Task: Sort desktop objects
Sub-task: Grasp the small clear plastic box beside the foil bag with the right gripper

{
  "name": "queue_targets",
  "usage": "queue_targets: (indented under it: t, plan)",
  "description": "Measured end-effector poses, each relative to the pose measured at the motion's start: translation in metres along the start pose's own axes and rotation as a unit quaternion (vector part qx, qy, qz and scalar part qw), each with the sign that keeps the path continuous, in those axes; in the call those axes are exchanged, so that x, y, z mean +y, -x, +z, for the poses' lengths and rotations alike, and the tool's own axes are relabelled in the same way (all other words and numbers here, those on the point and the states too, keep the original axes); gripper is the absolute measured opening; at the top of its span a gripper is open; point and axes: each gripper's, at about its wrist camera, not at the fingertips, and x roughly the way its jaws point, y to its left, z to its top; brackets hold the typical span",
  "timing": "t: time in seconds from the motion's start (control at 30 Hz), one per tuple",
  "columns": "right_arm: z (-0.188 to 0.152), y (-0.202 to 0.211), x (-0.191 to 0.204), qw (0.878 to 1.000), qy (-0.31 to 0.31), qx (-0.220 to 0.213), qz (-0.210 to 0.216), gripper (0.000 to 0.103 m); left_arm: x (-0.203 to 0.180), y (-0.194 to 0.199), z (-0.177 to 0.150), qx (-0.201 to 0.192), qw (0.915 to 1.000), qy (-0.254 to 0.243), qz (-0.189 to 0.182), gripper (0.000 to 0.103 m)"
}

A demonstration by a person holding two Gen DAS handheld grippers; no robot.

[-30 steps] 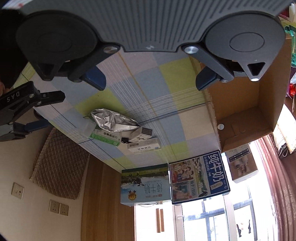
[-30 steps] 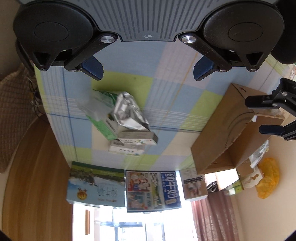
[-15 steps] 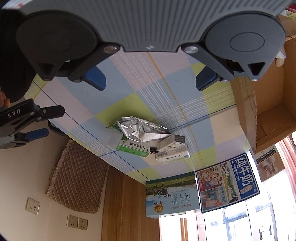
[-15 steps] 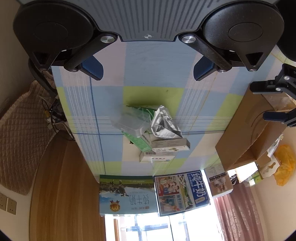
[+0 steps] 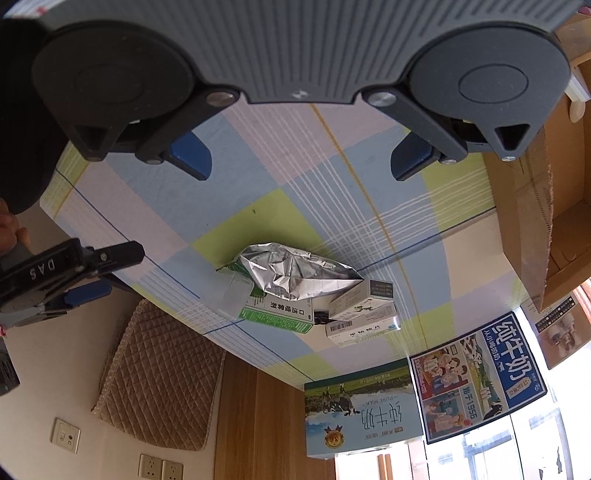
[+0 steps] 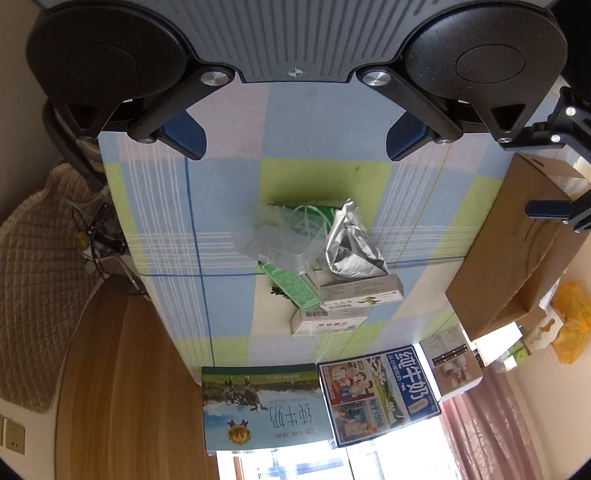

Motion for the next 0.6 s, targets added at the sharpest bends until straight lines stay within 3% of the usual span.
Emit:
queue_targets:
  t: [0.6]
  plan:
    - [0.071, -0.081, -0.028, 0.998, 0.039, 0.024, 0.032, 0.101, 0.008, -0.061, 0.026, 0.025, 0.9997, -0.003, -0.005, 0.101]
